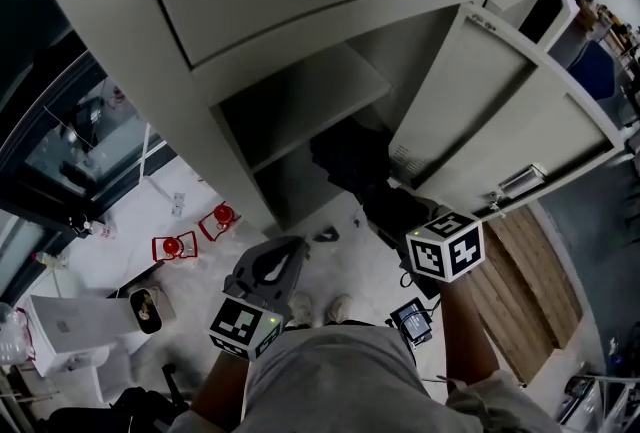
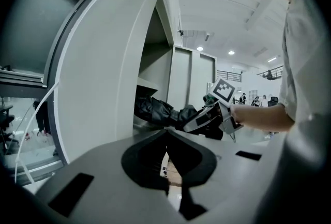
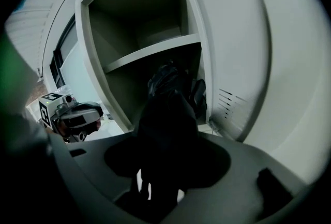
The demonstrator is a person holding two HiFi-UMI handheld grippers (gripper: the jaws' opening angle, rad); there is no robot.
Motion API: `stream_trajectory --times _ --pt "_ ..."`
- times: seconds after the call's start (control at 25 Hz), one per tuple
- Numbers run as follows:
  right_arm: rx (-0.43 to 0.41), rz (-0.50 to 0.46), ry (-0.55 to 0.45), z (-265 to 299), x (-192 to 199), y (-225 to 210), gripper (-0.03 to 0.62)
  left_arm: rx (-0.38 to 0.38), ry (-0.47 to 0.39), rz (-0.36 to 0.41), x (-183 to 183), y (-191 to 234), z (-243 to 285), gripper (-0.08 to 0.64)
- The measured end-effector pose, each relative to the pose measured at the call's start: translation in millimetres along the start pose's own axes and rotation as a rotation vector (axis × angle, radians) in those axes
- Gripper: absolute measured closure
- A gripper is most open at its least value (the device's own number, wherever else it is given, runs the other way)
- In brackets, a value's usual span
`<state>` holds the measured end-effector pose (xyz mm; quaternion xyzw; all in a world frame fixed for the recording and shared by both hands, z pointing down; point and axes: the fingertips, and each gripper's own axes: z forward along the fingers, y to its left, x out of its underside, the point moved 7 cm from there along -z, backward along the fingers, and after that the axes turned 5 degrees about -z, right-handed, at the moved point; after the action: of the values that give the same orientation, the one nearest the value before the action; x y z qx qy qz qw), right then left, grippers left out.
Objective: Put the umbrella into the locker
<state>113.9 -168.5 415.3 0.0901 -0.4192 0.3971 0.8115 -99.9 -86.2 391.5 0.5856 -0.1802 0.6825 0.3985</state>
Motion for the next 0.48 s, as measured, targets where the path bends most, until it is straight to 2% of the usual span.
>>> stream_trajectory --times 0.48 --pt "-0.015 -0.021 0.044 38.9 -15.9 -12.2 0.374 0.001 0.013 0.000 8.7 -1.8 7.4 0.545"
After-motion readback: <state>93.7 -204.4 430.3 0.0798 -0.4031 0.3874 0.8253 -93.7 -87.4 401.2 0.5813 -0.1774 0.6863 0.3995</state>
